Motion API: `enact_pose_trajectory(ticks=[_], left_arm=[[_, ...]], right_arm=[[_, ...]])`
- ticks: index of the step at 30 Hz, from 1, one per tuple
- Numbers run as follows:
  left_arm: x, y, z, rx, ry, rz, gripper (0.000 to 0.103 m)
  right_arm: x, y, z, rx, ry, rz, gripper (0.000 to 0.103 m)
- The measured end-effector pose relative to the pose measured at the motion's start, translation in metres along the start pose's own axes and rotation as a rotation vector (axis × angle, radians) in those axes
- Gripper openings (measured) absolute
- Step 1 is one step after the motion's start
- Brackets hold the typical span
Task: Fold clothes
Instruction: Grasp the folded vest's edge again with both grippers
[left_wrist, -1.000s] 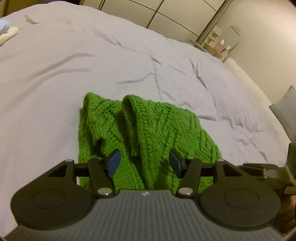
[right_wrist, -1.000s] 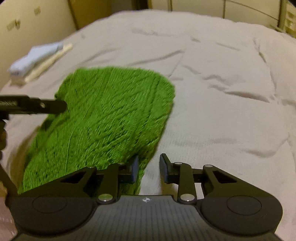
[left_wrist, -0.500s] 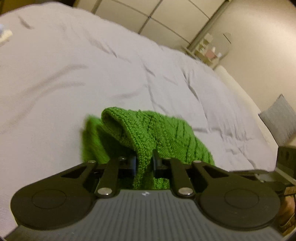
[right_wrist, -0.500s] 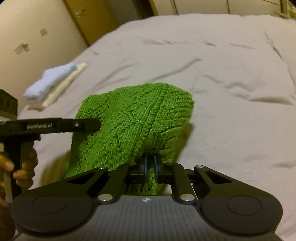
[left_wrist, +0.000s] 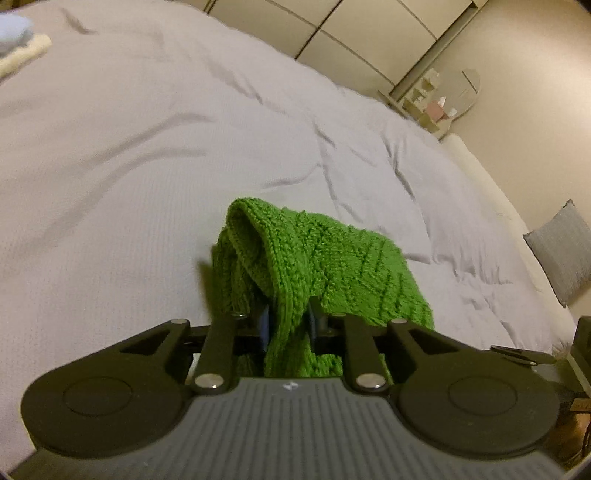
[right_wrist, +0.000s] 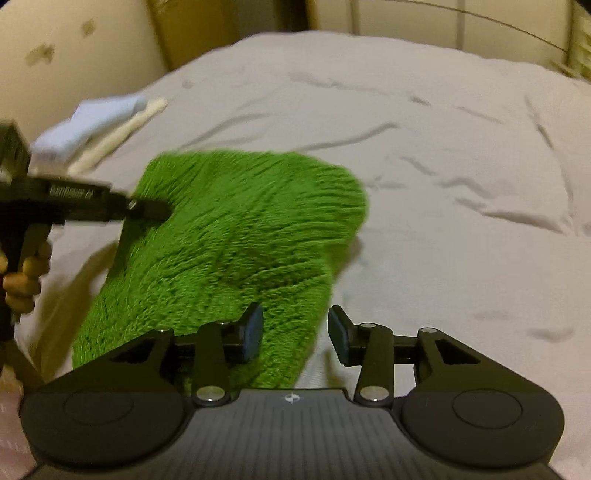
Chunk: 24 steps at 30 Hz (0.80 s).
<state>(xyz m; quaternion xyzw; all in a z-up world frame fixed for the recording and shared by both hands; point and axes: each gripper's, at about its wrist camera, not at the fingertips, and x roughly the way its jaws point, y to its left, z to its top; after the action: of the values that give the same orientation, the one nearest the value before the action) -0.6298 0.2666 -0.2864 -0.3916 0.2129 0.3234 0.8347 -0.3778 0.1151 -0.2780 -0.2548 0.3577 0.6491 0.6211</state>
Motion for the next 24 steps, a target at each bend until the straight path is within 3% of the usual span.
enact_pose_trajectory(ticks=[2, 5, 9, 13, 16, 17, 19, 20, 24], left_arm=[[-0.019, -0.011, -0.009, 0.027, -0.029, 0.015, 0.016], [-0.043, -0.023, -0.03, 0.02, -0.018, -0.02, 0.019], [-0.061, -0.029, -0.069, -0.079, 0.029, -0.059, 0.041], [-0.066, -0.025, -0.101, -0.195, 0.05, -0.058, 0.041], [-0.063, -0.025, -0.104, -0.188, 0.048, -0.039, 0.04], [-0.062, -0.025, -0.105, -0.186, 0.047, -0.033, 0.037], [-0.059, -0.025, -0.107, -0.181, 0.046, -0.021, 0.01], [-0.058, -0.025, -0.109, -0.179, 0.045, -0.015, 0.005], [-0.054, -0.024, -0.113, -0.17, 0.042, 0.01, 0.005]], right_arm=[[-0.015, -0.005, -0.007, 0.048, -0.066, 0.004, 0.042], [-0.041, -0.007, -0.019, 0.099, -0.166, 0.119, 0.044], [-0.053, 0.002, -0.042, 0.099, -0.167, 0.142, 0.044], [-0.065, 0.0, -0.068, 0.161, -0.157, 0.171, 0.046], [-0.07, 0.003, -0.079, 0.166, -0.151, 0.182, 0.049], [-0.07, 0.005, -0.082, 0.163, -0.149, 0.186, 0.049], [-0.067, 0.008, -0.087, 0.15, -0.142, 0.186, 0.053], [-0.066, 0.009, -0.089, 0.153, -0.138, 0.18, 0.053], [-0.064, 0.014, -0.097, 0.158, -0.115, 0.194, 0.053]])
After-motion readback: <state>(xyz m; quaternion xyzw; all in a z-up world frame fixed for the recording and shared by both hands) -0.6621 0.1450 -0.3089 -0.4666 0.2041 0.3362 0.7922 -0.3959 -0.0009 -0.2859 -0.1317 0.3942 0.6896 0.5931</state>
